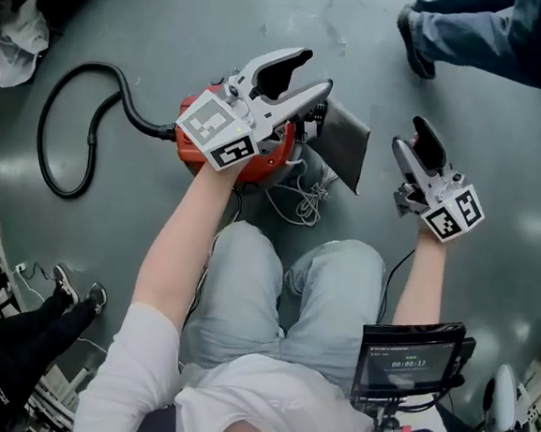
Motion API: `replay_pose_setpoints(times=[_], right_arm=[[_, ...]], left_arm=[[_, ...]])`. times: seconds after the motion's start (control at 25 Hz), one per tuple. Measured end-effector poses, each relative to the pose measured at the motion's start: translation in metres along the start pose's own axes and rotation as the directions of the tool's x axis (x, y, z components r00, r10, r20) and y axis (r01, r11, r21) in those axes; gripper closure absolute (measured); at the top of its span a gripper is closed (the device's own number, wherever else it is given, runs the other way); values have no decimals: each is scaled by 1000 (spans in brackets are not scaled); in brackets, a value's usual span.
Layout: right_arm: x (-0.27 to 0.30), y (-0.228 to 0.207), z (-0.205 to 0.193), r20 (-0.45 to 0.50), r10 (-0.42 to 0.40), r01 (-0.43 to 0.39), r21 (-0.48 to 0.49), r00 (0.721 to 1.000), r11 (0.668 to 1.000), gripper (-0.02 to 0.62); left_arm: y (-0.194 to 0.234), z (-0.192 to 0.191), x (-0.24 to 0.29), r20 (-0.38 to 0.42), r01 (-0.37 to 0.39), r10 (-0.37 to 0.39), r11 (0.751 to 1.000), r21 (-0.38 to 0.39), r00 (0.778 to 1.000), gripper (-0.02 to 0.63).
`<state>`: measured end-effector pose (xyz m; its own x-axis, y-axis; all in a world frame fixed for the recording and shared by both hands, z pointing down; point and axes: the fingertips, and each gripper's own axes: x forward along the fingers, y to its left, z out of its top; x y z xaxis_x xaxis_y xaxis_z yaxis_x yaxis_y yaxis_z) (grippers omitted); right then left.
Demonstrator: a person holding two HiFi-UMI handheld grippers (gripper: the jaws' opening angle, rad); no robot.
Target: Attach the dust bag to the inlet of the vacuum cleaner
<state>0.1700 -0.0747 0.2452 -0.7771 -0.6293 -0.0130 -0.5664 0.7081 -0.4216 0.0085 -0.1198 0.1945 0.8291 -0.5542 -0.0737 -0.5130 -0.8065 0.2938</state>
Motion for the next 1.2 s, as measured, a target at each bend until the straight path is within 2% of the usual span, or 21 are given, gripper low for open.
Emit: replay_pose_setpoints(times=[0.12,0.2,0.24,0.28,0.32,0.44,0.56,0.64,0.72,0.84,0.92,1.04,1.12,1.2], right_arm=[[0,63,57,56,-65,65,10,996,998,299],[1,88,93,77,-106,105,11,991,994,301],[4,92,109,86,-113,113,6,990,994,333],[7,92,125,91,-109,109,-2,990,994,409],[10,89,141,92,-98,99,-12,991,995,444],[7,75,174,101,-111,115,-42,989,992,448],[-6,62,163,159,-128,131,-11,979,991,448],[-18,57,151,190,-127,127,10,974,992,448],[-35,71,155,216,-162,164,8,963,986,449],[-53,139,181,246,-213,228,-34,946,973,449],[-56,193,216,274,-232,267,-99,933,959,449],[-59,258,263,297,-274,329,-154,915,932,449],[-40,293,265,306,-287,336,-120,908,934,449],[1,332,250,326,-276,303,-35,904,952,449]], left_arm=[[-64,30,-6,-63,-39,43,997,69,997,414],[-95,53,-6,-102,-47,58,993,113,993,537],[-102,63,-2,-116,-57,71,991,120,991,590],[-104,73,3,-125,-74,87,991,109,988,600],[-104,83,11,-131,-91,101,992,85,986,600],[-103,99,41,-185,-96,99,995,26,978,600],[-109,78,48,-280,-77,86,996,42,956,600],[-118,67,45,-285,-77,80,997,22,955,600],[-138,73,42,-270,-40,36,999,-12,962,600],[-185,114,16,-266,30,-23,999,23,964,600],[-216,158,-3,-225,82,-71,996,42,972,600],[-258,216,-23,-157,158,-154,987,18,976,600],[-263,238,-53,-180,158,-152,987,23,972,600],[-247,257,-103,-252,113,-98,992,47,963,600]])
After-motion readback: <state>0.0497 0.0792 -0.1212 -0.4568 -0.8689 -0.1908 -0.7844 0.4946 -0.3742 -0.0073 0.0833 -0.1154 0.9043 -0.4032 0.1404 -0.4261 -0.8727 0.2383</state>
